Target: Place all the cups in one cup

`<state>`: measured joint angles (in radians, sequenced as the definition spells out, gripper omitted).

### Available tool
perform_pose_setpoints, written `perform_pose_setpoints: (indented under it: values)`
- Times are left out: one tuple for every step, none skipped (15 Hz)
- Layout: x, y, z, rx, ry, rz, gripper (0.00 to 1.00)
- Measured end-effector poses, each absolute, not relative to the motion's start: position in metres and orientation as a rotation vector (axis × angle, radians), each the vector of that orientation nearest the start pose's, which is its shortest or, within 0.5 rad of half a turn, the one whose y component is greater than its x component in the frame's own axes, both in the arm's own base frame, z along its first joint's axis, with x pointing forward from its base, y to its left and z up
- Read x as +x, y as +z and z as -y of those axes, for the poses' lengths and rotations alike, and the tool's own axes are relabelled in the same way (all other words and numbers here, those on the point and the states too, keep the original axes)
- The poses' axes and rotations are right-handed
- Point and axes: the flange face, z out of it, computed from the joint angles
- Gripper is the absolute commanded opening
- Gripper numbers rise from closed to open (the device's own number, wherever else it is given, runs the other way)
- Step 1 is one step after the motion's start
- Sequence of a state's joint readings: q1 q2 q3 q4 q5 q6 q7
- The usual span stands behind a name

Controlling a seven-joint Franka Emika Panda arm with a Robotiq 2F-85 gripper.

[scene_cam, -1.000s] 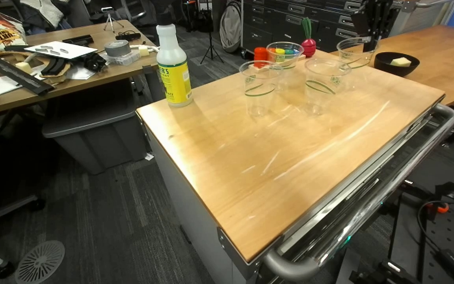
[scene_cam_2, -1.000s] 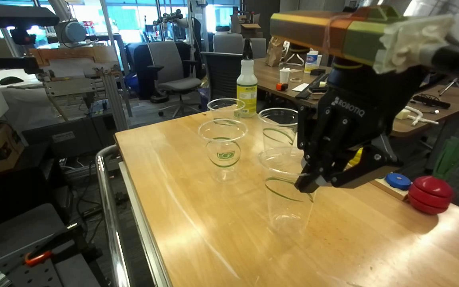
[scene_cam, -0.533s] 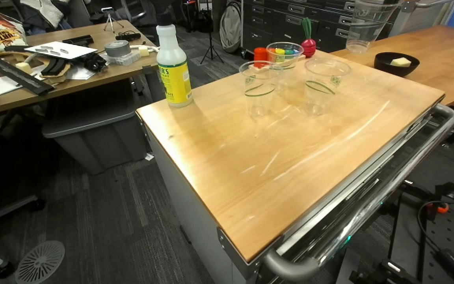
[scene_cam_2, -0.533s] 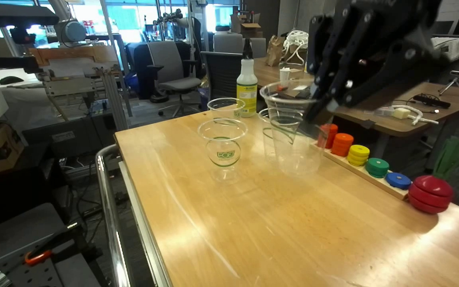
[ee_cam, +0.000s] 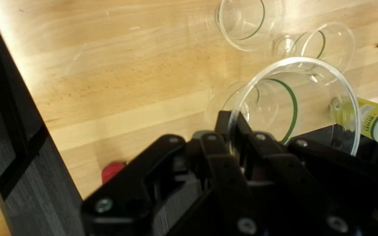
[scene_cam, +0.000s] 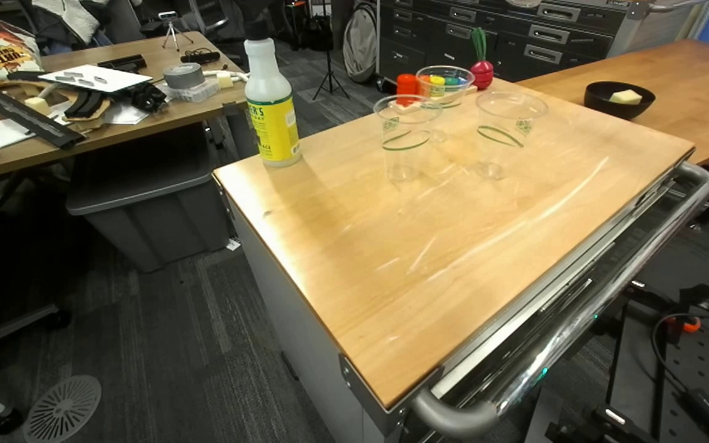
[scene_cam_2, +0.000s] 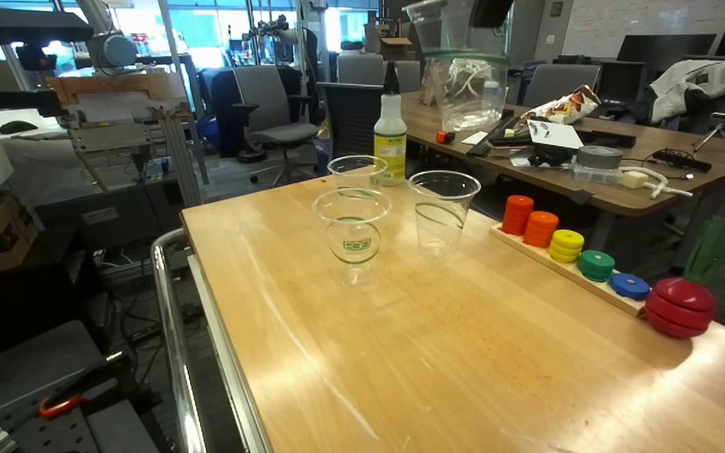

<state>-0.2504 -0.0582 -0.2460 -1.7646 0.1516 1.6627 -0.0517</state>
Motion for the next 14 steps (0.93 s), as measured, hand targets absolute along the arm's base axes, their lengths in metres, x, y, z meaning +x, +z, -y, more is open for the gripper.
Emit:
perform_pose_setpoints:
  values:
    - [0.493,0.579,0.238,-2.905,-0.006,-0.66,0.02]
    - [0.507,0.583,0.231,-2.916,-0.006,-0.644,0.02]
    - [0.521,0.585,0.226,-2.928,-0.004,-0.63,0.02]
    - [0.534,0.586,0.223,-2.937,0.002,-0.618,0.02]
    - [0.546,0.583,0.222,-2.945,0.015,-0.608,0.02]
    - [0.557,0.579,0.222,-2.951,0.034,-0.602,0.02]
    - [0.566,0.573,0.223,-2.952,0.058,-0.597,0.02]
    - [0.574,0.565,0.223,-2.949,0.086,-0.59,0.02]
    - [0.581,0.556,0.223,-2.943,0.114,-0.583,0.02]
    - [0.587,0.547,0.223,-2.934,0.141,-0.571,0.02]
    - [0.591,0.539,0.223,-2.925,0.165,-0.558,0.02]
    - [0.595,0.532,0.222,-2.915,0.185,-0.541,0.02]
    - [0.598,0.525,0.222,-2.9,0.199,-0.518,0.02]
    - [0.6,0.518,0.221,-2.882,0.216,-0.496,0.02]
